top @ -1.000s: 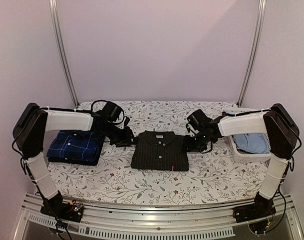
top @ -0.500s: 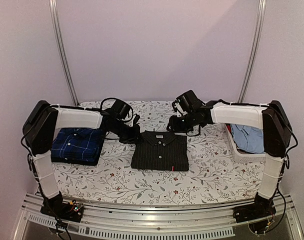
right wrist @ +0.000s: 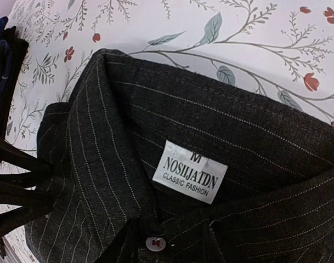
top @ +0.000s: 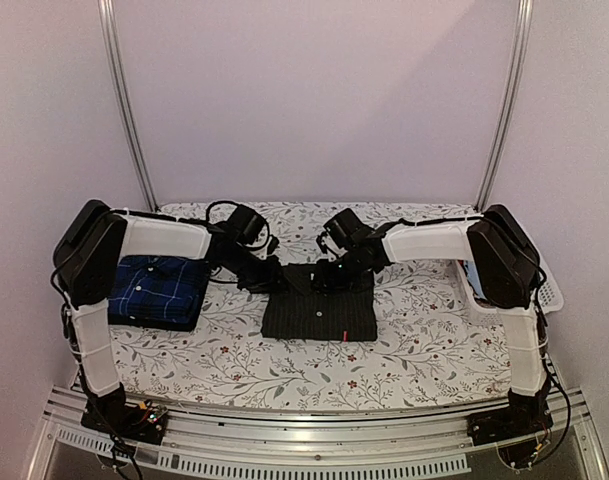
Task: Fold and stack the long sleeve shirts
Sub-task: Smooth out the square-folded shirt at the center of the board.
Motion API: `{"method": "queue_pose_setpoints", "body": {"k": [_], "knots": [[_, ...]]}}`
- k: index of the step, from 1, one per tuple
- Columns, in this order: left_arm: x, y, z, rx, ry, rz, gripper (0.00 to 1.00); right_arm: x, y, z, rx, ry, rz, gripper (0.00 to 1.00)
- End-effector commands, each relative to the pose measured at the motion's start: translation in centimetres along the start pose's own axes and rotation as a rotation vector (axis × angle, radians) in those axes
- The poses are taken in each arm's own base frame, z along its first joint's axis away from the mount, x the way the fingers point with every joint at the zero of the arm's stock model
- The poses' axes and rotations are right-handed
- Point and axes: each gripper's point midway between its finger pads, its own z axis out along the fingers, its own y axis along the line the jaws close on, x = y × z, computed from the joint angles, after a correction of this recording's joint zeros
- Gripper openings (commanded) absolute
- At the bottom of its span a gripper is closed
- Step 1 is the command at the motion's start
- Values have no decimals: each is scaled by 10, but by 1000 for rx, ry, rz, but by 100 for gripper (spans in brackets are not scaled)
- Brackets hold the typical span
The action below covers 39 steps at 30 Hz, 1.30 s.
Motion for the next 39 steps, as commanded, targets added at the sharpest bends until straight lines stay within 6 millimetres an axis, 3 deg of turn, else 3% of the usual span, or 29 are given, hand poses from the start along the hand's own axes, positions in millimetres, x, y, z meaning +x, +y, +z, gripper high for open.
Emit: {"method": "queue_pose_setpoints", "body": {"k": [1, 6, 9, 12, 14, 17, 20, 24, 27, 31, 39], "knots": [[2, -1, -31, -20, -47, 0, 35, 8, -30, 15, 57, 22, 48, 39], [34, -1, -33, 14, -4, -15, 35, 4, -57, 6, 94, -3, 106, 40], [52, 1, -35, 16, 15, -23, 36, -6, -46, -5, 58, -28, 93, 42], [56, 8, -41, 14, -3, -46, 37, -17, -24, -19, 27, -64, 54, 45], [47, 11, -45, 25, -31, -65, 37, -21, -10, -26, 27, -86, 9, 47], [19, 8, -50, 80, -100, -77, 39, -27, 10, -36, 15, -117, -42, 49], [-12, 0, -50, 137, -138, -88, 45, -27, 18, -37, 12, -117, -60, 50], [-41, 0, -38, 105, -157, -99, 48, -21, 14, -42, 39, -109, -57, 51], [-49, 9, -20, 53, -131, -124, 48, -21, 8, -55, 67, -132, -51, 53], [-61, 17, -11, -9, -134, -138, 47, -19, -1, -73, 104, -158, -38, 56], [-61, 28, 2, -55, -102, -165, 47, -2, -31, -98, 156, -166, 18, 57]]}}
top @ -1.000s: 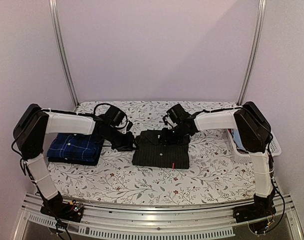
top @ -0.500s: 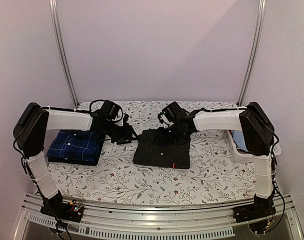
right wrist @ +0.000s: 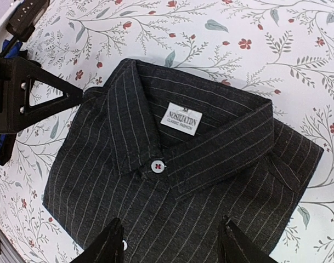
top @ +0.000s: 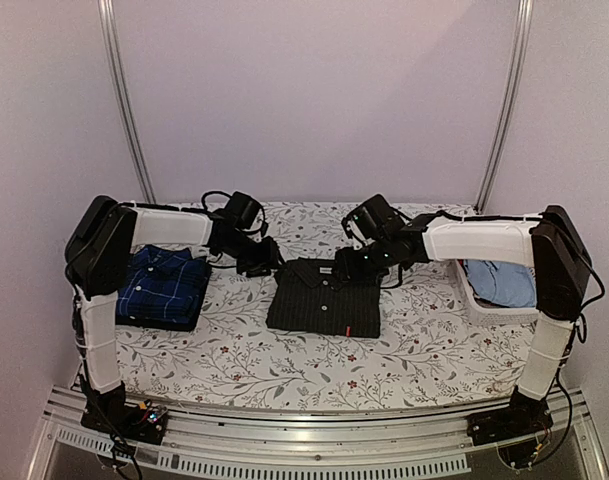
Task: Fold and stack the long sleeve shirts
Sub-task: Smooth out the square-folded shirt at the center of the board.
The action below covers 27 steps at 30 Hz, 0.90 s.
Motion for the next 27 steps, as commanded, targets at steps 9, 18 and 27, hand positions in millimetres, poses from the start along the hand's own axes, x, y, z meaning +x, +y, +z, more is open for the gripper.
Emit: {"method": "queue_pose_setpoints", "body": {"k": [9, 18, 27], "knots": [[-1, 4, 18, 29, 27, -82, 44, 39, -13, -35, -1, 35, 24, 54], [-5, -1, 22, 75, 18, -81, 26, 109, 6, -33, -43, 167, -44, 48], [-19, -17, 19, 120, -11, -11, 4, 161, -19, -16, 13, 285, -41, 47]]}}
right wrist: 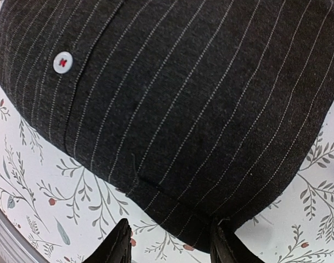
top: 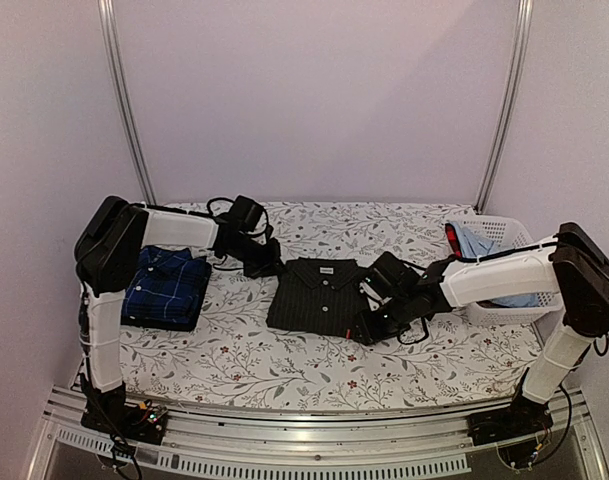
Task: Fold and stack the long sleeve shirts
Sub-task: Smooth out the square-folded shirt at the center of the board.
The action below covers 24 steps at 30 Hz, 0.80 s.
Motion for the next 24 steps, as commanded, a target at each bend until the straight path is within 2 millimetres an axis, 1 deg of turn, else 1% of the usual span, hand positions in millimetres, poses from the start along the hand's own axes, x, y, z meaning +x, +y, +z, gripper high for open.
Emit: {"method": "queue_pose_setpoints", "body": {"k": [1, 2, 6, 11, 13, 15, 18, 19, 21, 24], "knots": [[-20, -17, -3, 60, -42, 67, 2, 17, -11, 13, 31, 41, 19, 47], [-21, -21, -5, 68, -48, 80, 0, 20, -13, 16, 37, 50, 20, 47], [-27, -35, -12, 120, -74, 140, 0, 27, -19, 25, 59, 76, 35, 47], [-32, -49, -20, 197, -127, 245, 0, 33, -23, 29, 68, 94, 51, 46], [-35, -47, -23, 217, -144, 267, 0, 35, -25, 29, 69, 96, 59, 46], [-39, -36, -21, 204, -145, 253, 1, 36, -28, 28, 70, 101, 69, 46], [-38, -18, -10, 204, -97, 219, 10, 35, -30, 26, 67, 95, 84, 46], [-38, -15, -6, 202, -85, 220, 12, 34, -29, 25, 64, 91, 81, 46], [-38, -12, 0, 192, -70, 235, 20, 32, -27, 22, 59, 84, 86, 46], [-45, -14, 1, 185, -74, 246, 25, 27, -24, 17, 50, 70, 92, 46]]}}
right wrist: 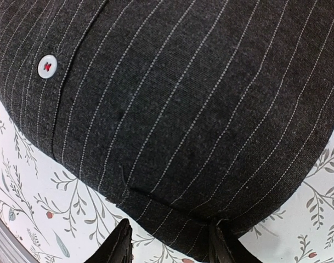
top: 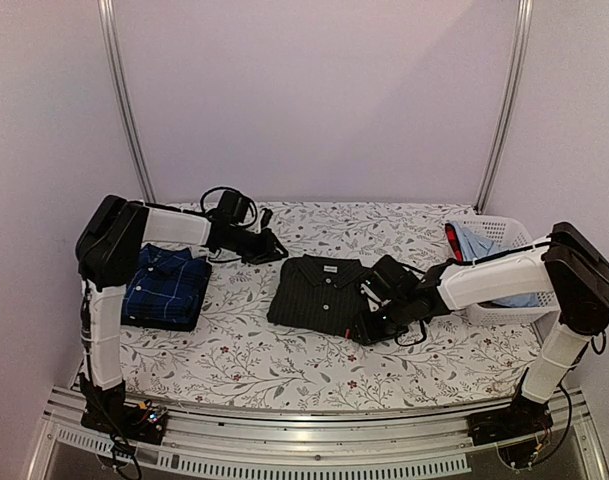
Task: Fold and stack the long sleeve shirts
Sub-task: Smooth out the square-folded shirt at the center of the board, then move the square-folded shirt to the center of the board.
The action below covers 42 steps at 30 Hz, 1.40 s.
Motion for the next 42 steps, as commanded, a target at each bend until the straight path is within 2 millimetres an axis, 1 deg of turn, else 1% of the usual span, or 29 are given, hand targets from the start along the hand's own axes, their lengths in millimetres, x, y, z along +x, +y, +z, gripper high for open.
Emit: {"method": "queue_pose_setpoints", "body": {"k": [1, 4, 6, 8, 10, 12, 13, 16, 17, 18, 20, 21, 22, 23, 25, 26, 28, 29, 30, 33, 37, 42], "knots": [[-9, 0, 4, 12, 2, 42, 27, 19, -15, -1, 40, 65, 36, 47], [-17, -5, -6, -5, -16, 51, 31, 6, -8, -15, 26, 26, 34, 49], [-23, -9, -17, -26, -39, 55, 35, -10, 1, -30, 4, -23, 28, 52], [-24, -12, -30, -49, -53, 51, 37, -27, 12, -47, -29, -74, 20, 55], [-22, -17, -44, -59, -73, 45, 39, -42, 23, -58, -60, -114, 8, 59], [-19, -17, -56, -75, -83, 35, 42, -56, 36, -64, -92, -140, -4, 63], [-17, -18, -62, -86, -89, 32, 42, -68, 45, -67, -118, -162, -13, 64], [-8, -15, -81, -124, -104, 10, 44, -96, 69, -68, -181, -204, -29, 66], [-5, -13, -87, -140, -112, -3, 46, -105, 76, -64, -194, -210, -31, 67], [-2, -9, -95, -170, -124, -12, 47, -115, 83, -64, -210, -230, -35, 68], [10, 2, -107, -224, -125, -36, 47, -130, 93, -51, -222, -237, -39, 68], [16, 9, -113, -255, -128, -47, 47, -136, 99, -48, -236, -243, -44, 68], [21, 14, -120, -284, -131, -58, 47, -138, 103, -36, -250, -228, -50, 68], [27, 21, -127, -316, -134, -70, 48, -141, 109, -32, -277, -227, -54, 68], [37, 30, -142, -357, -144, -89, 48, -141, 116, -17, -323, -208, -52, 68], [43, 34, -149, -372, -144, -101, 48, -138, 118, -6, -341, -191, -50, 68], [51, 43, -161, -402, -152, -123, 48, -134, 118, 8, -369, -161, -34, 68], [55, 46, -167, -416, -158, -132, 48, -129, 116, 18, -371, -144, -23, 68], [58, 49, -172, -429, -162, -142, 48, -126, 114, 23, -376, -132, -16, 68], [68, 55, -183, -454, -171, -159, 48, -110, 100, 39, -360, -92, 18, 68], [81, 68, -190, -518, -153, -175, 48, -87, 67, 52, -312, -44, 83, 69], [90, 79, -199, -581, -159, -183, 48, -72, 25, 48, -238, -43, 124, 71]]}}
